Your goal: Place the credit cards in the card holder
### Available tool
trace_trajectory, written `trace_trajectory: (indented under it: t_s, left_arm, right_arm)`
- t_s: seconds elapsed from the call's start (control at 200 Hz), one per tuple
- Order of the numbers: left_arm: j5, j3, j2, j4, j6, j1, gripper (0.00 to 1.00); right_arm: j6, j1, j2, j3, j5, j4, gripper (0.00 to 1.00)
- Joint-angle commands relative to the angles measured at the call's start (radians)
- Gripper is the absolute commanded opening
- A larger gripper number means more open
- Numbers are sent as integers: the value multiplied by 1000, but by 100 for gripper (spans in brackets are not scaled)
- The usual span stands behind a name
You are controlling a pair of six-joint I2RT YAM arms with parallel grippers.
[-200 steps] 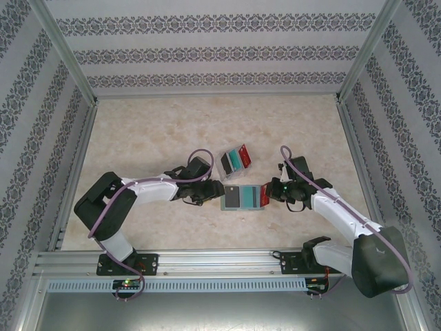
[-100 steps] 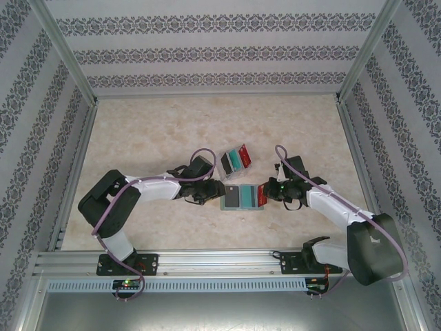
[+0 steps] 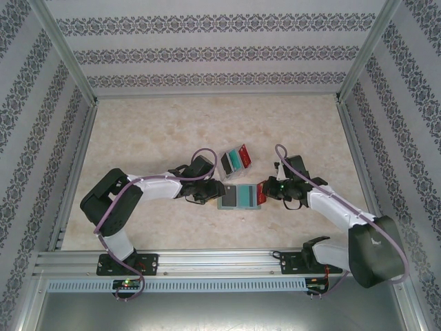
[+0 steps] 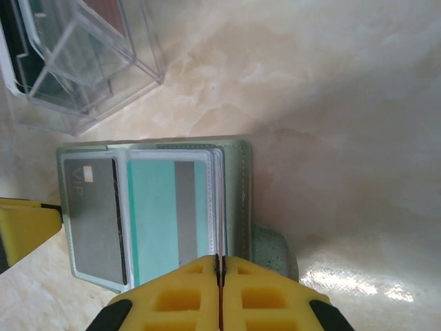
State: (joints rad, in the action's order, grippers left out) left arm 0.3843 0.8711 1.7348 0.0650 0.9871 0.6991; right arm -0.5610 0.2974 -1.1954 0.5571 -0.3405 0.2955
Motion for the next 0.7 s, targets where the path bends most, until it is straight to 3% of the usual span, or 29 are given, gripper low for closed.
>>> trace_trajectory:
  t_s: [0.0,0.3,0.694]
  left_arm:
    - [31,11,60,-40,-10,28,43]
    - [37,21,68,-39,-11,27,43]
    - [39,9,69,-46,-11,28,42]
  right_arm:
    - [36,6,16,4,32,25,6]
    - [-5,19,-52,-18,-27,-56,5]
    - [-23,20,-13,-10,-20,-52,6]
